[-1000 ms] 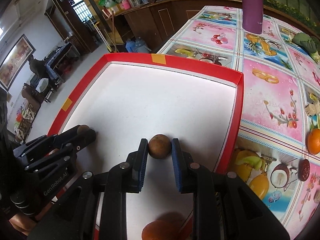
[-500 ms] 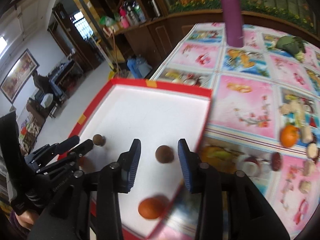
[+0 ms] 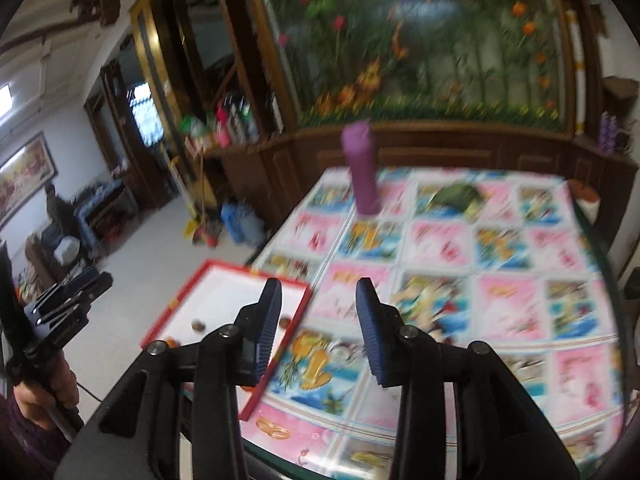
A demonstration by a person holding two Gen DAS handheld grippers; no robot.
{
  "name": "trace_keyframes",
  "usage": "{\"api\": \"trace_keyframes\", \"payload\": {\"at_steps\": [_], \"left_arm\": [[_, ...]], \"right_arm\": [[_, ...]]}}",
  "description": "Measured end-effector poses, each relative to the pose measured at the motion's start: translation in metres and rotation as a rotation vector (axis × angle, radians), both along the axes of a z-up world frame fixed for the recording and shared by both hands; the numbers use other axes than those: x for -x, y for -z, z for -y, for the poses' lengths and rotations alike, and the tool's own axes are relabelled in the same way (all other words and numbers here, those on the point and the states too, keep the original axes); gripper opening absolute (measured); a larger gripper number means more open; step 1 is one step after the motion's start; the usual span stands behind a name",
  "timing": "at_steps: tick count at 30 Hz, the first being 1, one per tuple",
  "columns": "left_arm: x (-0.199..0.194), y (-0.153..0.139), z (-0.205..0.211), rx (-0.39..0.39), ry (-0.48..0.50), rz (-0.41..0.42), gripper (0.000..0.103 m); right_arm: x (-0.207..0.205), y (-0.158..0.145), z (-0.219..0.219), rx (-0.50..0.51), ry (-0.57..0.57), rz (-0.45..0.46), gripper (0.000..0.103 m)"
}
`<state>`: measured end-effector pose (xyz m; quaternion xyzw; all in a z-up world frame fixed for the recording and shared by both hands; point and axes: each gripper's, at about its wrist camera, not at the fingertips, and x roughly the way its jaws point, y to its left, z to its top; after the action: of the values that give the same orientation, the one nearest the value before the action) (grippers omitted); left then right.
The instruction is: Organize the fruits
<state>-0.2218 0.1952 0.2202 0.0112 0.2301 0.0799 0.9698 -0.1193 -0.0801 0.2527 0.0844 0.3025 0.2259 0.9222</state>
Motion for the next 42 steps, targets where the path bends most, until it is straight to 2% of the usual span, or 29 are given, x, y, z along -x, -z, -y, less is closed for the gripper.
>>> {"api": "trace_keyframes", "payload": {"at_steps": [6,11,13,14,15,16,19,21,22,23,28,30,32,34,36,39,42], "left_arm": [[0.038,-0.085,0.033,-0.071,0.036,0.204,0.046],[0.052,-0.145,0.057,-0.070,0.104,0.290,0.050],[0.053,-0.160,0.065,-0.066,0.110,0.324,0.059],[0.051,-0.161,0.071,-0.076,0.112,0.332,0.064],[0.047,-0.158,0.078,-0.080,0.116,0.329,0.064],[0.042,-0.152,0.084,-0.076,0.123,0.315,0.064],[0.003,-0.101,0.106,-0.068,0.183,0.170,0.064],[-0.021,-0.065,0.119,-0.055,0.199,0.069,0.064],[-0.040,-0.040,0.124,-0.043,0.210,-0.002,0.064],[-0.052,-0.020,0.131,-0.035,0.210,-0.061,0.064],[-0.104,0.085,0.152,0.000,0.218,-0.333,0.064],[-0.113,0.117,0.160,0.000,0.224,-0.412,0.064],[-0.120,0.147,0.165,-0.002,0.214,-0.465,0.064],[-0.132,0.167,0.166,0.024,0.208,-0.495,0.064],[-0.137,0.174,0.168,0.039,0.215,-0.505,0.064],[-0.147,0.179,0.169,0.046,0.214,-0.504,0.063],[-0.158,0.187,0.170,0.064,0.218,-0.521,0.063]], "right_arm": [[0.037,-0.098,0.065,-0.141,0.047,0.113,0.040],[0.062,-0.174,0.120,-0.212,0.120,0.224,0.040],[0.069,-0.189,0.136,-0.209,0.134,0.261,0.046],[0.070,-0.188,0.142,-0.209,0.139,0.263,0.049],[0.068,-0.183,0.145,-0.201,0.137,0.256,0.052],[0.065,-0.173,0.147,-0.192,0.133,0.241,0.052],[0.048,-0.124,0.148,-0.148,0.114,0.144,0.053],[0.026,-0.069,0.140,-0.112,0.073,0.024,0.053],[0.017,-0.051,0.137,-0.102,0.057,-0.011,0.053],[0.003,-0.015,0.129,-0.087,0.026,-0.079,0.053],[-0.044,0.112,0.103,-0.028,-0.062,-0.291,0.053],[-0.056,0.160,0.089,0.008,-0.090,-0.369,0.053],[-0.065,0.194,0.080,0.035,-0.110,-0.411,0.052],[-0.071,0.217,0.069,0.074,-0.133,-0.421,0.049],[-0.075,0.226,0.061,0.093,-0.134,-0.407,0.049],[-0.084,0.232,0.051,0.116,-0.141,-0.395,0.049],[-0.097,0.239,0.036,0.115,-0.167,-0.424,0.047]]}}
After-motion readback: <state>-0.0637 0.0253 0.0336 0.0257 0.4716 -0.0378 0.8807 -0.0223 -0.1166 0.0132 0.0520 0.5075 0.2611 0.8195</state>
